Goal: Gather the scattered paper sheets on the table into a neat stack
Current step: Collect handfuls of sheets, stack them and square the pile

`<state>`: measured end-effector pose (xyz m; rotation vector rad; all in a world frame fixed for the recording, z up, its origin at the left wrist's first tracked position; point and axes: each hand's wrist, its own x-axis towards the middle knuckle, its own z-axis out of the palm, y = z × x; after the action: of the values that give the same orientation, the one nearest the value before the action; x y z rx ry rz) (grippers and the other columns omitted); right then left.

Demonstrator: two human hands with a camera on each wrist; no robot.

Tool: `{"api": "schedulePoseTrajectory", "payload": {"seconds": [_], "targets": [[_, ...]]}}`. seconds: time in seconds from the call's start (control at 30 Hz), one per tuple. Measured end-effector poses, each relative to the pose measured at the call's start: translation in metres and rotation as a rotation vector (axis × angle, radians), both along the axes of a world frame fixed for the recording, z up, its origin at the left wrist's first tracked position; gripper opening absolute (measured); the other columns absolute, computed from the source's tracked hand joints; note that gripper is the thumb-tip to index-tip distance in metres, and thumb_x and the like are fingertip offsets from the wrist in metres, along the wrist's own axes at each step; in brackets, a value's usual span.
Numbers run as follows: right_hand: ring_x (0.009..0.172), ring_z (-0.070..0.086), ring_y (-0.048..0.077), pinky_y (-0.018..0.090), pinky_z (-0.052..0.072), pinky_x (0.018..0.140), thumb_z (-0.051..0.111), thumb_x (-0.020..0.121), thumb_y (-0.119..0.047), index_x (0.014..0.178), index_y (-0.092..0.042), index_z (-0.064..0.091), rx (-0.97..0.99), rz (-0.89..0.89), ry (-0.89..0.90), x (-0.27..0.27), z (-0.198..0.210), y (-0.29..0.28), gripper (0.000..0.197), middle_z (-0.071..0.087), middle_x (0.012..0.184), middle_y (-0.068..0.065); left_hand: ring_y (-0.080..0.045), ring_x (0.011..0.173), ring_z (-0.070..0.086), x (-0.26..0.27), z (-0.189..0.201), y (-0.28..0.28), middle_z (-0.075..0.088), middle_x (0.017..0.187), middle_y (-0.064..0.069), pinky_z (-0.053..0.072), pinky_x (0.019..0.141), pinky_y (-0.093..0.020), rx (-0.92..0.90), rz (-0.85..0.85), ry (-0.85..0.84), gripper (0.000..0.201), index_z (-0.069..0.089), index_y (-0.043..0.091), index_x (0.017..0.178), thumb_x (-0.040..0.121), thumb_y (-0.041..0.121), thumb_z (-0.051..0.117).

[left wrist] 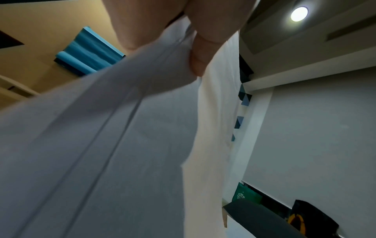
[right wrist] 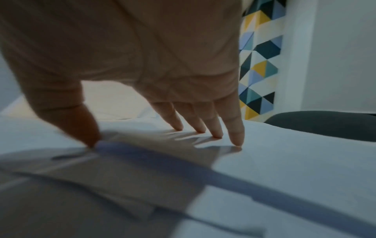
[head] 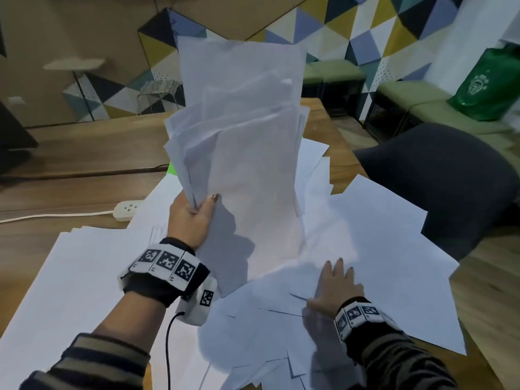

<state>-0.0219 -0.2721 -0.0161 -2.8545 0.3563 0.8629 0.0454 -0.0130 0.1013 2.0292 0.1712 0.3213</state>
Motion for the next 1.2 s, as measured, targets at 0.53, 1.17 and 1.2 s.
{"api": "schedulePoseTrajectory", "payload": {"seconds": [0.53,1.17,1.2], "targets": [[0.119,0.048,0.039,0.036,0.038,0.099,0.035,0.087,-0.011,0.131,-0.002,0.045,0.703,-0.447,-0.695,0.018,0.096,0.048,0.046,0.053,0.130,0.023,-0.022,0.072,0.055,-0.006,-0.008,0.023,0.056,0.073,-0.012,0.051,0.071,-0.043,-0.261,0.137,-0.005,0.024,0.058,0.002,0.075,0.087,0.022,0.064],[0.140,0.024,0.006,0.012,0.022,0.112,0.034,0.073,-0.077,0.147,-0.020,0.020,1.768,-0.307,-0.424,0.038,0.161,0.158,0.094,0.021,0.154,-0.005,0.006,0.079,0.066,-0.030,0.019,0.016,0.073,0.078,0.016,0.049,0.071,-0.010,-0.235,-0.491,-0.108,0.008,0.066,0.024,0.089,0.083,0.020,0.064],[0.139,0.026,0.007,0.004,0.024,0.106,0.028,0.082,-0.070,0.147,-0.018,0.021,1.745,-0.271,-0.429,0.039,0.161,0.154,0.084,0.024,0.153,-0.003,0.008,0.075,0.065,-0.029,0.018,0.018,0.072,0.076,0.014,0.049,0.069,-0.009,-0.202,-0.447,-0.133,0.006,0.066,0.025,0.086,0.081,0.022,0.064]]}}
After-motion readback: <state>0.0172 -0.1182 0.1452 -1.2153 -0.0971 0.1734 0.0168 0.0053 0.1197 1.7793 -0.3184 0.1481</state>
